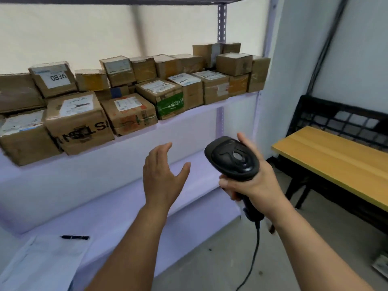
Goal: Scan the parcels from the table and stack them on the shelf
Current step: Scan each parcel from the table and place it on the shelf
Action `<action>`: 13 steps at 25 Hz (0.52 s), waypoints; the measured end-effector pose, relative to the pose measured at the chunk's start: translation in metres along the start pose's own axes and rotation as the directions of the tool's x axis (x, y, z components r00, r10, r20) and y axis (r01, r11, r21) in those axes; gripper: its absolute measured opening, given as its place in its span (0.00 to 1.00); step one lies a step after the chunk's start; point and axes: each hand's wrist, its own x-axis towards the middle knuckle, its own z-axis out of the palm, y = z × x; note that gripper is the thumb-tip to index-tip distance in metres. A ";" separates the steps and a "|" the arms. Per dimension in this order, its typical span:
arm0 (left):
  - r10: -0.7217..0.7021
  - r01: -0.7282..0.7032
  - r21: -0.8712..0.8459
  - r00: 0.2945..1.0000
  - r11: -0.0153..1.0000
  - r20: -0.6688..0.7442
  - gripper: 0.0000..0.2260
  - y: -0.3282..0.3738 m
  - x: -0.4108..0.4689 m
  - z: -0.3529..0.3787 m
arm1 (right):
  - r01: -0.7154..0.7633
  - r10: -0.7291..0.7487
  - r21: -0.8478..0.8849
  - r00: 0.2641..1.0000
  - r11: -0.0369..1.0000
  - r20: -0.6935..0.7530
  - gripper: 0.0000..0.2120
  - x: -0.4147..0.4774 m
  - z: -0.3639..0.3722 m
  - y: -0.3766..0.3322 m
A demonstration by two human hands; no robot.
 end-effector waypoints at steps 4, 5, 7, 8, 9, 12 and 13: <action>0.096 -0.090 -0.061 0.991 0.994 0.091 0.27 0.072 -0.010 0.071 | -0.024 0.022 -0.020 0.995 1.000 -0.099 0.48 -0.026 -0.085 0.006; 0.112 -0.103 -0.085 0.987 0.991 0.115 0.27 0.091 -0.014 0.088 | -0.031 0.027 -0.028 0.992 0.999 -0.122 0.48 -0.034 -0.106 0.008; 0.132 -0.111 -0.139 0.980 0.984 0.150 0.28 0.127 -0.025 0.119 | -0.043 0.032 -0.065 0.986 0.997 -0.165 0.49 -0.050 -0.144 0.012; 0.138 -0.111 -0.165 0.977 0.980 0.161 0.29 0.143 -0.031 0.133 | -0.045 0.029 -0.080 0.983 0.996 -0.184 0.49 -0.058 -0.161 0.013; 0.152 -0.117 -0.194 0.972 0.974 0.179 0.30 0.162 -0.037 0.147 | -0.045 0.023 -0.100 0.977 0.994 -0.210 0.50 -0.067 -0.179 0.014; 0.239 -0.173 -0.263 0.940 0.949 0.243 0.31 0.213 -0.055 0.187 | -0.050 0.002 -0.150 0.952 0.987 -0.305 0.51 -0.097 -0.228 0.013; 0.277 -0.203 -0.282 0.926 0.938 0.256 0.31 0.228 -0.060 0.199 | -0.061 0.005 -0.154 0.940 0.986 -0.342 0.51 -0.107 -0.243 0.012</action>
